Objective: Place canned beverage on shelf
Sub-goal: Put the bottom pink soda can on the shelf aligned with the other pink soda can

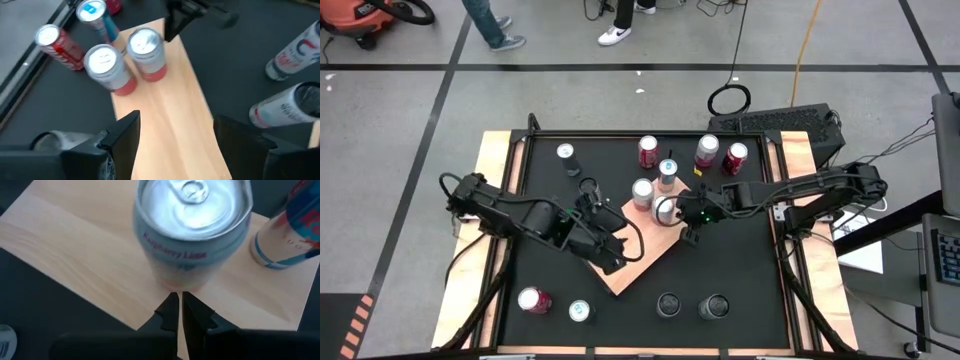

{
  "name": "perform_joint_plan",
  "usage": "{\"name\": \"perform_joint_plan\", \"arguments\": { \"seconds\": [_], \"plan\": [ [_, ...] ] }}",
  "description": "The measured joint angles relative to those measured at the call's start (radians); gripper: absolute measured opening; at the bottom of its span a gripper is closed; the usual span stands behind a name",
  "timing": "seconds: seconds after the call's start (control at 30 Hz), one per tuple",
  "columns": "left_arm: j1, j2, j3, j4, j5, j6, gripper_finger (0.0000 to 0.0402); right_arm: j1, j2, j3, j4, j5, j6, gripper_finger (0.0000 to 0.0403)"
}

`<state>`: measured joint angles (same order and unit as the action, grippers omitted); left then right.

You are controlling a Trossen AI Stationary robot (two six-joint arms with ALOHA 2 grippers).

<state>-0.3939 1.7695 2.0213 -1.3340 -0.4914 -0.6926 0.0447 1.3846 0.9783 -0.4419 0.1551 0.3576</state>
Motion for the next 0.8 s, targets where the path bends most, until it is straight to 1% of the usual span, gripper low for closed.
{"name": "perform_joint_plan", "arguments": {
  "seconds": [0.1,0.3,0.47,0.57,0.8],
  "plan": [
    [0.001,0.0,-0.035,0.09,0.006,-0.004,0.0242,-0.015,0.0,0.0,0.018,-0.002,-0.003,0.0],
    [-0.015,-0.002,-0.101,0.194,0.012,-0.029,0.0239,-0.021,0.0,0.0,0.045,-0.002,-0.004,0.0],
    [-0.021,-0.021,-0.166,0.236,0.007,-0.082,0.0239,-0.022,0.0,0.0,0.05,-0.002,-0.004,0.0],
    [-0.033,-0.032,-0.199,0.26,0.0,-0.088,0.0239,-0.022,0.0,0.0,0.058,-0.002,-0.004,0.0],
    [-0.027,-0.048,-0.205,0.306,-0.043,-0.087,0.0239,-0.022,0.0,0.0,0.072,-0.026,-0.007,0.0]
  ]
}}
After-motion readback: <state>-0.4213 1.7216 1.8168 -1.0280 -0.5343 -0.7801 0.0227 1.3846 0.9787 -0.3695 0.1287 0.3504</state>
